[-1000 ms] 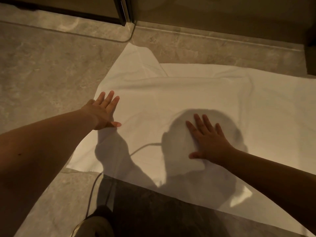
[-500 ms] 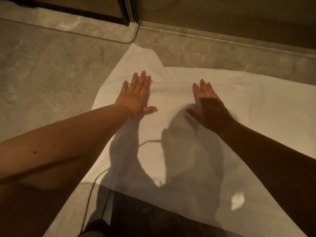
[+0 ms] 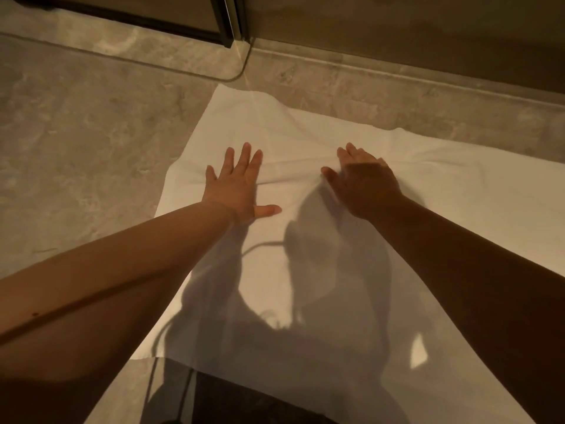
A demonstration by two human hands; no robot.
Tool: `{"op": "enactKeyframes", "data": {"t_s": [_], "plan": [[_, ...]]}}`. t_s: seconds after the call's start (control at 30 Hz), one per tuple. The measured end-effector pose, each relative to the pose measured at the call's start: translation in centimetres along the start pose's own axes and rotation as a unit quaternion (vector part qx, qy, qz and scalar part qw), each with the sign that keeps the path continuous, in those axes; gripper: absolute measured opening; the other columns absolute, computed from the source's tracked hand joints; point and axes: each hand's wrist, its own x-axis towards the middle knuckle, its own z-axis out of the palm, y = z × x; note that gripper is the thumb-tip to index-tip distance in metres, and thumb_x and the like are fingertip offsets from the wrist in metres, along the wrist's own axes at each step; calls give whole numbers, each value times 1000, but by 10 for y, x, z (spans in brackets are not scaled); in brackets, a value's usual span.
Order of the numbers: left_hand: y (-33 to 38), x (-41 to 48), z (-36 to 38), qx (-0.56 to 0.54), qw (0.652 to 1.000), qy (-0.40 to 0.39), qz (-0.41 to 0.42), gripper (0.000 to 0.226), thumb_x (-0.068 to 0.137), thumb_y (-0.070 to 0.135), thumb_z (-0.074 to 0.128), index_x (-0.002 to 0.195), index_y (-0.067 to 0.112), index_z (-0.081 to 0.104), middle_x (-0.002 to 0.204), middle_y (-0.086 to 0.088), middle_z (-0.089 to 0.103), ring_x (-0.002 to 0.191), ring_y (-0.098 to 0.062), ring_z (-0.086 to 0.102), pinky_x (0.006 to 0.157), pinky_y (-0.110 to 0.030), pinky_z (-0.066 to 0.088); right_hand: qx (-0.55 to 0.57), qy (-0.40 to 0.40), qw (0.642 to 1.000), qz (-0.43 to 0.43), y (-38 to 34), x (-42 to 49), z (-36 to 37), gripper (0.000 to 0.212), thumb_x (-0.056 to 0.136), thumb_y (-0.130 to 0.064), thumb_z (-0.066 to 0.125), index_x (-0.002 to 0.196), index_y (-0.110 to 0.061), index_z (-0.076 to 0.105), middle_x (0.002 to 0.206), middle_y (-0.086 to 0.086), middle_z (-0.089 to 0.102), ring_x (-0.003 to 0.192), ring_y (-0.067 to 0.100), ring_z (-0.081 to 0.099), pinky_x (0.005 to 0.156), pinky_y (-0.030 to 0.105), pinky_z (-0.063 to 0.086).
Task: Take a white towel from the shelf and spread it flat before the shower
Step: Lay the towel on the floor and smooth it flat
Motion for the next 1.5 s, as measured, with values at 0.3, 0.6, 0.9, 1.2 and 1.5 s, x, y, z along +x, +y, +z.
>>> {"op": "enactKeyframes", "data": {"t_s": [0.3,0.6,0.9,1.2,1.5], "plan": [[-10,-4,-7,-7,994,-75,-81,137,56,85,56,142,24,-30,151,-3,-37,139,-33,-28,108,-68,7,89,-75,993,7,16,19,2,65,98,-49,26,150,-14,13,159,10,4,146,27,4,115,50,14],[-20,-33,28,96,991,19,96,87,78,74,2,140,24,-33,152,-5,-34,139,-26,-31,113,-56,-7,3,-43,998,47,54,-83,32,76,89,-67,17,150,-27,-5,159,8,-12,143,32,-16,112,60,-1],[1,-34,16,140,983,-53,104,101,80,78,24,143,19,-29,152,-9,-34,141,-32,-26,113,-59,3,11,-76,996,44,59,-80,29,80,86,-69,24,150,-30,-3,159,6,-11,144,32,-14,112,61,1],[59,-82,44,241,933,-67,259,100,80,79,20,135,18,-38,144,-10,-42,137,-34,-32,111,-60,-5,-14,-108,992,60,73,-146,31,83,85,-72,23,149,-27,-6,159,3,-12,145,29,-12,110,63,10],[88,-98,52,278,914,-81,286,103,79,81,21,132,18,-41,142,-11,-44,133,-36,-36,111,-62,-4,-24,-163,984,61,105,-209,28,92,83,-73,31,147,-27,-16,158,4,-19,144,30,-16,108,63,17]]}}
